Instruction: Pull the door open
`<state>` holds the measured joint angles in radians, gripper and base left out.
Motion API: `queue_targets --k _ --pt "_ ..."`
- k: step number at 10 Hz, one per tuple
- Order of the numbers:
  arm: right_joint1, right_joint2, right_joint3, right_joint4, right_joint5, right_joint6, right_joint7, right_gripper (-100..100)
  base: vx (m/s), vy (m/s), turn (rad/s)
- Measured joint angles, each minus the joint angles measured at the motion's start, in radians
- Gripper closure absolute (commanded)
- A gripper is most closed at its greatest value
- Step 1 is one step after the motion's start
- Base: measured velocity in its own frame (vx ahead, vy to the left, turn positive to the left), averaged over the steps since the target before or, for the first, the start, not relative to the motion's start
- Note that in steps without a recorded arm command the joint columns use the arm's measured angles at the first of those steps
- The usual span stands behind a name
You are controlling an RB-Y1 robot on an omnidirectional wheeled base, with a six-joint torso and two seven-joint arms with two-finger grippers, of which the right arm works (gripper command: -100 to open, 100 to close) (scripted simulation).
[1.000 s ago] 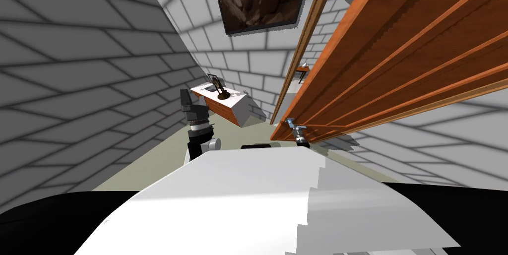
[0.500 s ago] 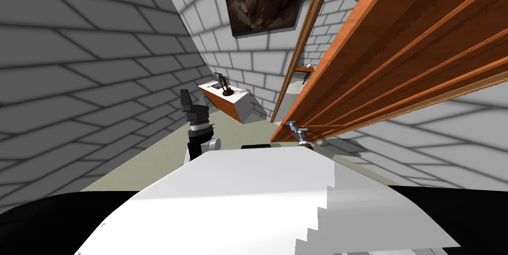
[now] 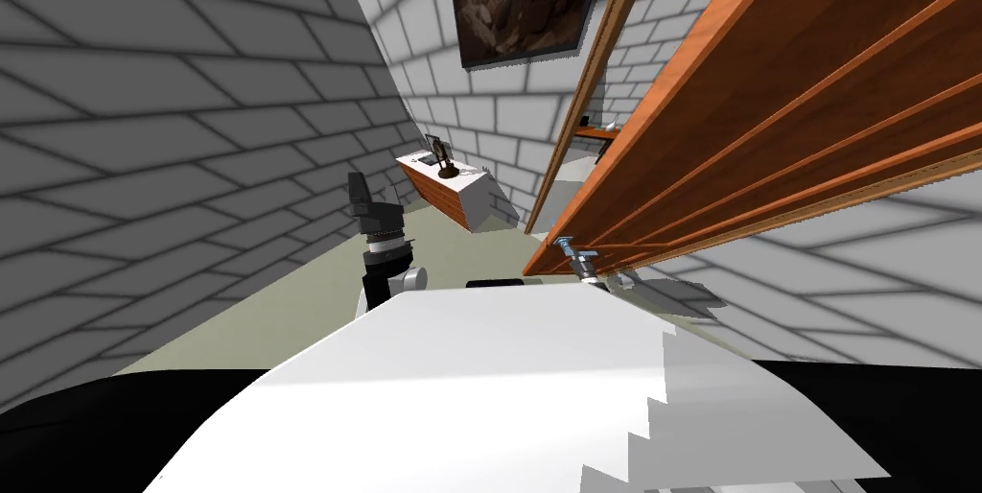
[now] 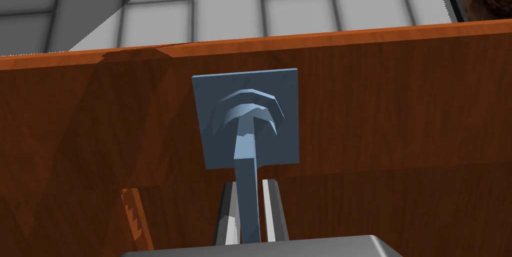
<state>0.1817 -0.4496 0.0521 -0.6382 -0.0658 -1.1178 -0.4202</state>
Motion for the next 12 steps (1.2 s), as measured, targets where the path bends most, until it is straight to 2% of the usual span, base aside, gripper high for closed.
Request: queue_targets --k 4,5,8,9,10,12 --pt "0.012 -0.017 0.010 0.049 0.003 -0.070 -0.017 100 -0.208 -0.058 0.178" --pt "0.037 -0.023 0.012 0.027 0.003 -0.073 -0.021 100 -0.141 -0.063 0.059" --pt "0.043 -0.027 0.019 0.063 0.007 -0.115 -0.028 100 -0.100 -0.035 0.095" --pt "0.044 -0.026 0.021 0.064 0.007 -0.117 -0.029 100 -0.161 -0.010 0.117" --pt "0.037 -0.028 0.022 0.057 0.003 -0.107 -0.027 100 -0.197 -0.059 0.097" --pt "0.009 -0.027 0.030 0.076 -0.001 -0.105 -0.026 100 -0.207 -0.053 0.111"
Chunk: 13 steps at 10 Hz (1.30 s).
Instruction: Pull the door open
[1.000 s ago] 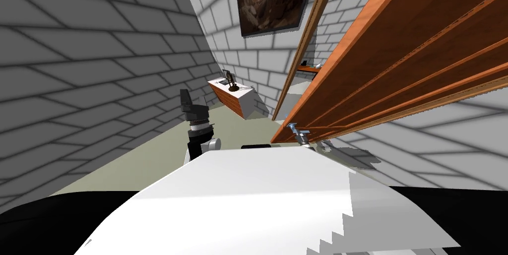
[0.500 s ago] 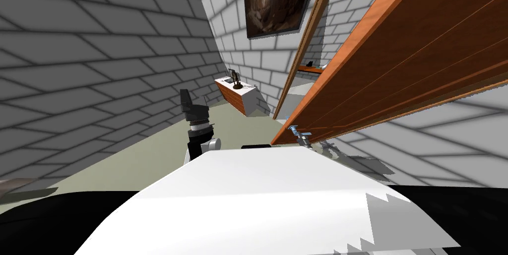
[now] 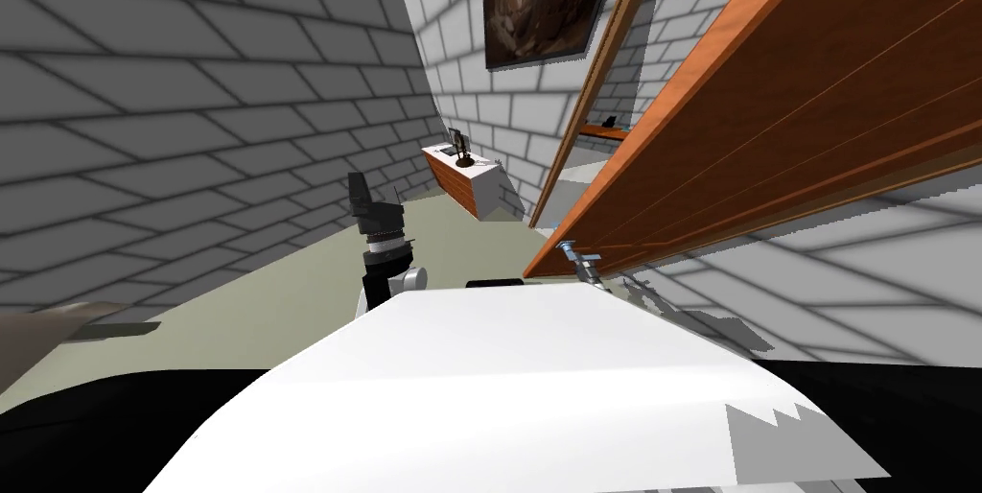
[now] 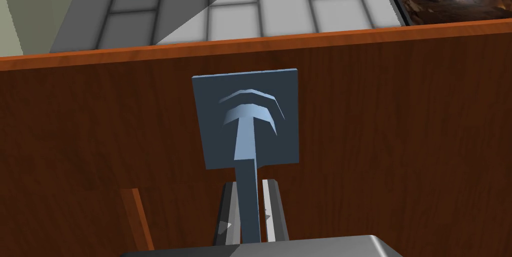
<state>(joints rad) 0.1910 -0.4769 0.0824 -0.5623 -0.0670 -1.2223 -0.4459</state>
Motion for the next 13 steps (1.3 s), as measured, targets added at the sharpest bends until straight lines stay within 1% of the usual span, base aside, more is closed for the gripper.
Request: queue_targets --k 3,4,5,6,7,10,11,13 --pt "-0.034 0.000 0.016 0.013 -0.008 0.022 0.004 100 -0.205 -0.065 0.111" --pt "-0.056 0.004 0.022 0.033 -0.010 0.023 0.006 100 -0.197 -0.079 0.115" --pt "-0.062 0.004 0.028 0.025 -0.013 0.035 0.009 100 -0.218 -0.070 0.121" --pt "-0.076 0.003 0.035 0.029 -0.015 0.043 0.008 100 -0.208 -0.079 0.114" --pt "-0.098 0.007 0.041 0.051 -0.018 0.042 0.010 100 -0.190 -0.079 0.126" --pt "-0.126 0.005 0.056 0.049 -0.027 0.066 0.014 100 -0.207 -0.061 0.088" --pt "-0.148 0.007 0.063 0.077 -0.027 0.061 0.013 100 -0.180 -0.071 0.084" --pt "-0.160 0.009 0.073 0.073 -0.032 0.075 0.017 100 -0.132 -0.042 0.054"
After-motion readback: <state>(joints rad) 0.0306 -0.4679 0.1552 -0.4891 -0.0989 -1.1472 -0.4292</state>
